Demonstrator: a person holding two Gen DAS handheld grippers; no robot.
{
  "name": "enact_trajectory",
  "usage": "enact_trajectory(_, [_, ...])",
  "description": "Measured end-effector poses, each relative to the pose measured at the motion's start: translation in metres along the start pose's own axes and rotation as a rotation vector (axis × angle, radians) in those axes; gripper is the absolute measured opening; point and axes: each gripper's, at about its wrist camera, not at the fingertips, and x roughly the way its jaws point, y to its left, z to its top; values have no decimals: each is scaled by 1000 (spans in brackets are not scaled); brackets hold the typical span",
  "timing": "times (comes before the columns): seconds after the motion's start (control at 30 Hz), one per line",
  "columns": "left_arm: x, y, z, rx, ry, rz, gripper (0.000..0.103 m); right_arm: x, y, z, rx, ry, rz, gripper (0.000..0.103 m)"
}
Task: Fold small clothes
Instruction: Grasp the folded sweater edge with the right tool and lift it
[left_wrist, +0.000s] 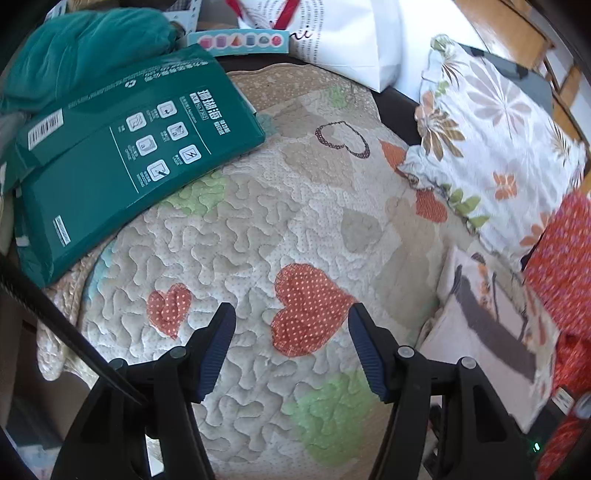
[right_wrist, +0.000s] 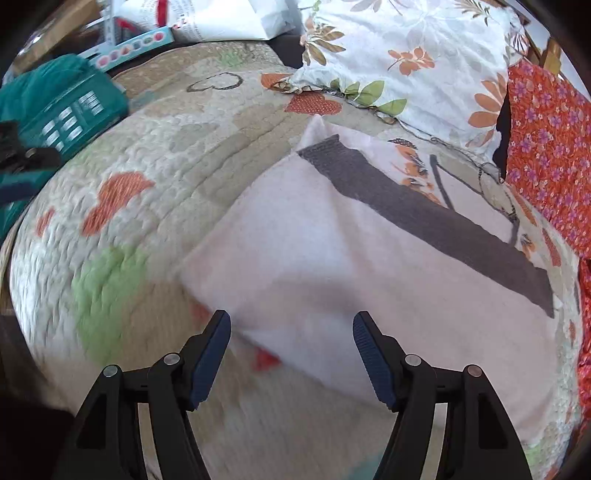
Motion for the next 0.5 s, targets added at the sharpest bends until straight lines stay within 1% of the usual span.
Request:
enact_trajectory(0.07, [1,2,3,-27,5,-16,62,6,1,16,50,-14,8,73])
enact_trajectory(0.17, [3,2,5,-59,12,-36,63,16,8,39,91,-25,10,77])
enact_trajectory(0.27, [5,-1,4,-60,19,-41,63,35,25,58,74,-1,-86,77])
enact_trajectory(0.37, [6,-4,3,-40,23,-35,63,63,36,68,37,57,-233,77])
enact_trajectory(0.4, [7,-6,2,-35,25,-35,63,69,35,68,44,59,-264,76])
enact_trajectory(0.43, [7,-6,2,-32,28,-37,63,71,33,69,59,45,-278,75])
enact_trajectory(0.5, [9,-8,1,-26,37,-45,63,73,31,69,75,35,-285,61])
